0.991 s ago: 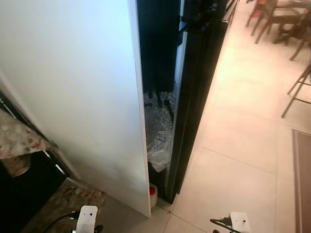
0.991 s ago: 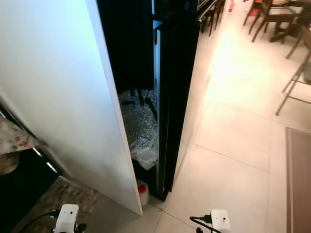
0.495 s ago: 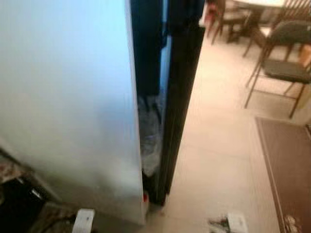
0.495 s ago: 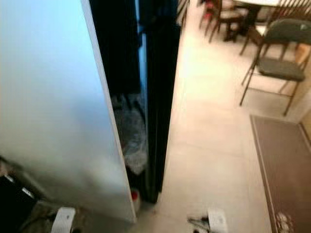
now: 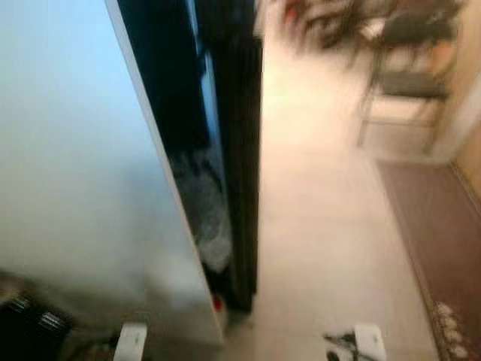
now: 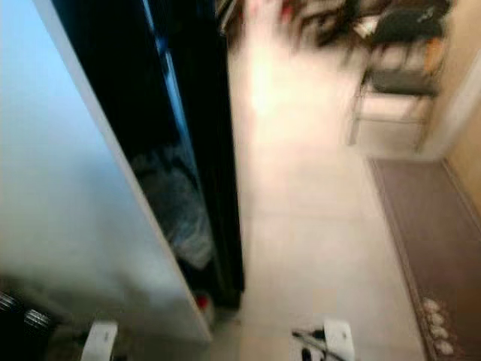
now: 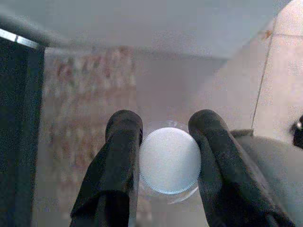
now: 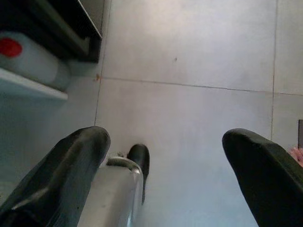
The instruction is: Restocking fridge
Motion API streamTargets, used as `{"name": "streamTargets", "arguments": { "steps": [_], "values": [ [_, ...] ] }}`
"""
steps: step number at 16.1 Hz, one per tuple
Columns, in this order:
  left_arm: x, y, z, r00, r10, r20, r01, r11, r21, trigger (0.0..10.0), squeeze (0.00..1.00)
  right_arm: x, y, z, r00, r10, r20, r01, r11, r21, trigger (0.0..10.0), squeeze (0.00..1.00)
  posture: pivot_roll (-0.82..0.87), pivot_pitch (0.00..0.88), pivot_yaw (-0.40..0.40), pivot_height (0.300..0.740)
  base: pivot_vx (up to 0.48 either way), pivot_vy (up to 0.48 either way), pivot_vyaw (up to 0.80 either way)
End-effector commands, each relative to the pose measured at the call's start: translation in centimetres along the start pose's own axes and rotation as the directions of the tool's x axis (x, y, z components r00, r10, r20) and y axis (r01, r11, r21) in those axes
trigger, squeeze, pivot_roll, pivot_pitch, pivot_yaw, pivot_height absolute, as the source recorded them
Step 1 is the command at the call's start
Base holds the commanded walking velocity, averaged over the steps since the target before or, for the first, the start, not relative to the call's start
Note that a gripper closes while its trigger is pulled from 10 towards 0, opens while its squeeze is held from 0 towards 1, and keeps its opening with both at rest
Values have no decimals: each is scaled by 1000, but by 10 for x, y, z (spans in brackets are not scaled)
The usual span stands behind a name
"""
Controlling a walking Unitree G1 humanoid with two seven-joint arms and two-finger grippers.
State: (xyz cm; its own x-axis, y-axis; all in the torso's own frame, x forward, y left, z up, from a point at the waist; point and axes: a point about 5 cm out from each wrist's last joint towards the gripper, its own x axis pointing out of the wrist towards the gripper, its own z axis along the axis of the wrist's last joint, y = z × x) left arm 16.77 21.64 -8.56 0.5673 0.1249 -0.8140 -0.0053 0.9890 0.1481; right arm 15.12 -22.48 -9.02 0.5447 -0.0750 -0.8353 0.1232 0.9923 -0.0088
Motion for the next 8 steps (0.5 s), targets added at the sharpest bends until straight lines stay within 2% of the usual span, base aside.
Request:
{"name": "streamTargets", "arguments": {
  "steps": [1,6,8],
  "values": [
    [1,2,6,1000,4,17,-4,1000,13,10000,0,0,0,1,1000,-13,21,13,1000,20,10000,0,-54,14,71,740,0,0,0],
    [2,3,9,1000,12,23,-12,1000,0,10000,0,-3,-2,19,971,-70,227,54,996,76,10000,0,-72,11,62,740,0,0,0],
    [2,2,10,1000,8,25,-8,1000,-11,10000,0,-3,-1,22,968,-53,245,38,997,68,10000,0,-86,11,65,740,0,0,0]
  ]
}}
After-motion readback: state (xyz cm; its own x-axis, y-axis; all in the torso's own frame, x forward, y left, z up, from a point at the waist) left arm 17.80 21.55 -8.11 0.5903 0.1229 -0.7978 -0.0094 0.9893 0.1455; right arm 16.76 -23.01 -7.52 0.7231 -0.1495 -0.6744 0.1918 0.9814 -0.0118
